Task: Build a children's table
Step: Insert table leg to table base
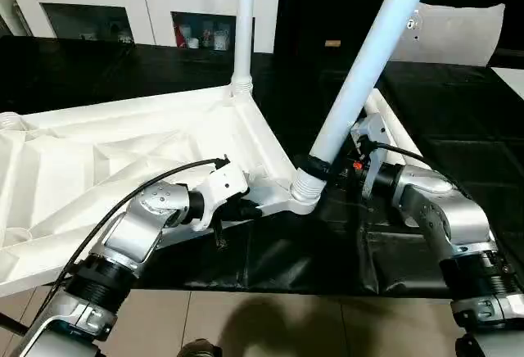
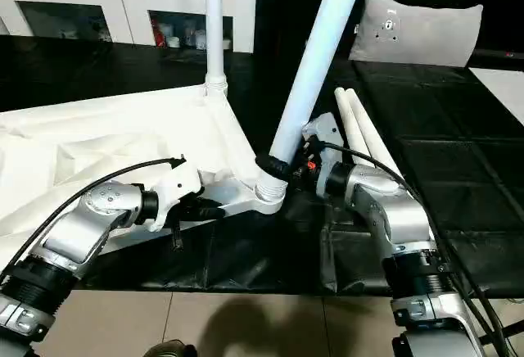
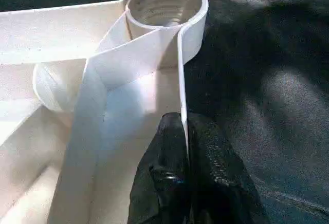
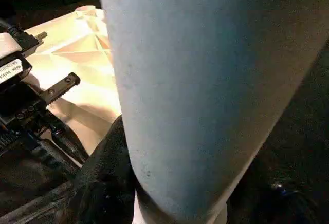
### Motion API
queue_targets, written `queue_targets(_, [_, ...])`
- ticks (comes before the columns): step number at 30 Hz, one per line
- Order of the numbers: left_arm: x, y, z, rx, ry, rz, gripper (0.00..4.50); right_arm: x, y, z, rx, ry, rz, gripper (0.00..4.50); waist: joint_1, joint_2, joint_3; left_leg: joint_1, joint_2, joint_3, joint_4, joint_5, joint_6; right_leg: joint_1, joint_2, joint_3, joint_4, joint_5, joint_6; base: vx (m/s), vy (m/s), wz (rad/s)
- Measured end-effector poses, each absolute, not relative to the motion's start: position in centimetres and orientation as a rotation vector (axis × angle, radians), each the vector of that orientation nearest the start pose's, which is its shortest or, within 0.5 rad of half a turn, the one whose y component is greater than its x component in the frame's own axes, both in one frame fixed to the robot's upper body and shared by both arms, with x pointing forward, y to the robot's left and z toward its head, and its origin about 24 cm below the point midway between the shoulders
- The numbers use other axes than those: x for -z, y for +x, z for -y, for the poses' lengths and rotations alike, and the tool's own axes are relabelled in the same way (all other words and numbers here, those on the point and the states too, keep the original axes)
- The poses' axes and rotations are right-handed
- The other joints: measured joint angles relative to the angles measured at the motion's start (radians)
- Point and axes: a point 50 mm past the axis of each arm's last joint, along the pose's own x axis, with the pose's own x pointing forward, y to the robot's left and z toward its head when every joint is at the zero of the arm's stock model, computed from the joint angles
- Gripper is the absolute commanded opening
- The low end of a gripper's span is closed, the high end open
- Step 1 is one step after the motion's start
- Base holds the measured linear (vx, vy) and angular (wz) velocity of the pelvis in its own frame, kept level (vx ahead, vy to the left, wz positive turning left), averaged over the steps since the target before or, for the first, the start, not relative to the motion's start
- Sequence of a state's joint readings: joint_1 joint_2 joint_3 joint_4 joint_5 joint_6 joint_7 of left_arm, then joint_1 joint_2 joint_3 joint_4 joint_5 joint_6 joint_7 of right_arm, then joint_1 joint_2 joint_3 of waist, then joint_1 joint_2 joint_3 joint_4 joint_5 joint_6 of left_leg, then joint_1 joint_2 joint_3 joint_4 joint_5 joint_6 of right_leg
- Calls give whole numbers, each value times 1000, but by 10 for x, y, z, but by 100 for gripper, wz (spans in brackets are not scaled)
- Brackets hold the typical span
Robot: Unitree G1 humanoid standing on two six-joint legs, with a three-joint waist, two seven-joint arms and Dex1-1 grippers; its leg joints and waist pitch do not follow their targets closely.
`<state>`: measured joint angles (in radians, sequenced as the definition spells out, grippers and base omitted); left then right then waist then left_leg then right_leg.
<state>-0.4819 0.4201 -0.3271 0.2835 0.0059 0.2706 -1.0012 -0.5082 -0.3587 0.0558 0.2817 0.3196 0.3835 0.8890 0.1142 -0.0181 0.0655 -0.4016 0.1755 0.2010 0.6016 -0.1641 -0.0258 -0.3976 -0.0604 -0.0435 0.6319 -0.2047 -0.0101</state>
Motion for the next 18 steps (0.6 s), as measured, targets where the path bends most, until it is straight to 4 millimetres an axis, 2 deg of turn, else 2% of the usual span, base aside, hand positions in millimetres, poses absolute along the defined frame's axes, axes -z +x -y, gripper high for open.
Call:
queue_targets(10, [-61,302,-133,1265,593,-361,5,-91,321,149,-1003,-8,-276,188,3,-2,-2,1,0,-1,0,0,0,2,0,-1,0,0,0,0,0,0])
queue_targets(18, [-62,304,-134,1345,617,-367,0,-89,321,145,-1054,-2,-316,188,14,-5,-3,1,0,-1,1,1,1,2,-1,-1,0,1,-1,0,0,0])
